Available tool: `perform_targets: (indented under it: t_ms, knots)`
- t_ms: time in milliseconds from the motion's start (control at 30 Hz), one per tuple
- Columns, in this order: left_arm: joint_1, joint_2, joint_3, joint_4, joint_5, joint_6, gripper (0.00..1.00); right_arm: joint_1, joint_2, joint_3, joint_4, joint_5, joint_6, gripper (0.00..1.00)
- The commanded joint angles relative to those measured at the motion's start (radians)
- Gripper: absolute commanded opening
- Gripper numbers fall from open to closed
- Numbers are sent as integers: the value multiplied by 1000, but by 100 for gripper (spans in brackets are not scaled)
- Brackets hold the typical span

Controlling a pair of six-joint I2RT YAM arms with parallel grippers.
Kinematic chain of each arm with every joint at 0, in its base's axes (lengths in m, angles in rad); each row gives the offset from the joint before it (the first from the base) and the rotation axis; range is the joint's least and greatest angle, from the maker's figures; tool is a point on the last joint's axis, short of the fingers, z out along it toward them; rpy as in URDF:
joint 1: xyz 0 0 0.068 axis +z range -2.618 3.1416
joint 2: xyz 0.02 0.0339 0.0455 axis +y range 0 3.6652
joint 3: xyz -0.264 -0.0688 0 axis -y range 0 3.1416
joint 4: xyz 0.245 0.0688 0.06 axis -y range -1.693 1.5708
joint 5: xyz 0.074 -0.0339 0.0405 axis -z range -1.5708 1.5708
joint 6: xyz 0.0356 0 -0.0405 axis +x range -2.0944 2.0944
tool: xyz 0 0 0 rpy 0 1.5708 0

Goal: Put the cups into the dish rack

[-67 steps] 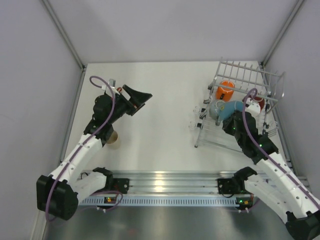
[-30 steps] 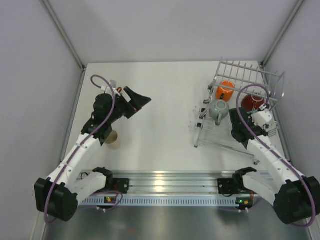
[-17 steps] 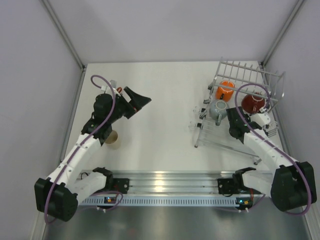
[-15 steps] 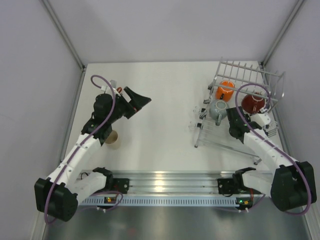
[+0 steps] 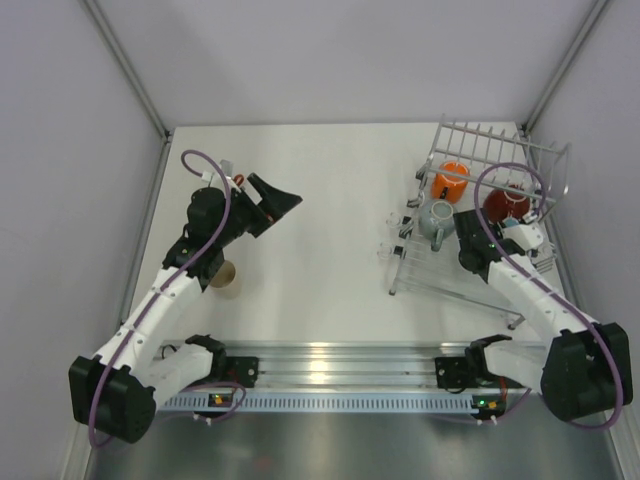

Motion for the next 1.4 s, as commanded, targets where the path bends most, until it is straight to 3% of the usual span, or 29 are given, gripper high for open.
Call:
perform_targets:
  t_ms: [0,267,467,767,867,1000,1233,1367]
  knots:
    - [4,-12,12,14,-4,6,98,-18,-30,57,-29,28,38,40]
    - [4,-13,20,-3,-5,40,98,-17,-44,41,-13,-40,11,46]
    - [4,-9,101,-150,-56,151,96,-17,-121,21,10,-32,-86,46]
    - [4,20,299,-387,-294,328,96,-17,-298,-11,34,-112,-291,45]
    - [6,53,348,-445,-438,340,95,-17,-374,-20,33,-159,-351,45]
    - [49,129,449,-534,-512,267,92,-17,-472,-8,47,-193,-449,44]
    - [286,171,454,-560,-481,26,87,-17,-592,61,-4,-159,-528,44]
    - [300,204,469,-584,-539,-80,88,-17,-650,80,14,-184,-555,43]
